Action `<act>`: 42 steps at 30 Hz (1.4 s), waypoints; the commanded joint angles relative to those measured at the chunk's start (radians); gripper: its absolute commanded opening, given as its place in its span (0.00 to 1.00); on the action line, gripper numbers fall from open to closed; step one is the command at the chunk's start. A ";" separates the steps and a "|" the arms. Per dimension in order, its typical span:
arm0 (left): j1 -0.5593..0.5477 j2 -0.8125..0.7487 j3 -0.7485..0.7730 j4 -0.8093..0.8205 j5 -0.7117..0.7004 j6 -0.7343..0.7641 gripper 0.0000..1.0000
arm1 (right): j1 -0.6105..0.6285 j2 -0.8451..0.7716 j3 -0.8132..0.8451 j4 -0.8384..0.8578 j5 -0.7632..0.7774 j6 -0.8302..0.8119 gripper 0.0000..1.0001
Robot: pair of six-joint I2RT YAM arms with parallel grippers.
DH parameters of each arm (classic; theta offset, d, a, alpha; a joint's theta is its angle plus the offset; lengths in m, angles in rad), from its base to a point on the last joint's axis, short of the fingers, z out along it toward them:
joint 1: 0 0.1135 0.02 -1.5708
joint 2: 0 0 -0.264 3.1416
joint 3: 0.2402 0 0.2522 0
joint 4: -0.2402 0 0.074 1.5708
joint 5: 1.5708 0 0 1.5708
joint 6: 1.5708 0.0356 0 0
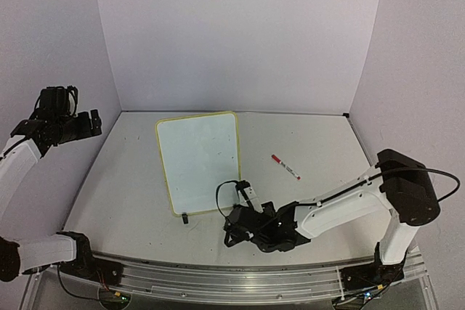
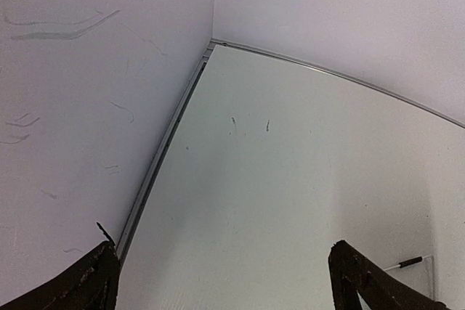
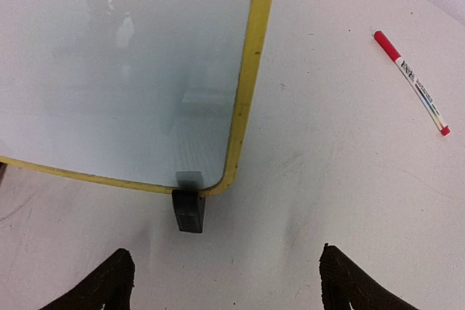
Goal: Write a sentence on the whiteboard
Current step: Pick up the whiteboard marker from the center of the board.
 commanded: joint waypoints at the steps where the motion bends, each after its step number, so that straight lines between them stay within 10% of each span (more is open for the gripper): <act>1: 0.006 0.021 -0.004 0.002 0.051 -0.014 0.99 | 0.003 -0.151 -0.065 0.020 -0.104 -0.069 0.96; 14: -0.149 0.084 -0.146 -0.042 0.084 -0.251 0.99 | -0.331 -0.418 -0.064 -0.192 -0.401 -0.206 0.98; 24: -0.226 0.005 -0.308 0.012 0.162 -0.306 0.99 | -0.744 -0.263 0.035 -0.262 -0.730 -0.360 0.96; 42: -0.226 -0.048 -0.307 -0.011 0.377 -0.295 0.99 | -0.862 0.075 0.344 -0.452 -0.715 -0.531 0.56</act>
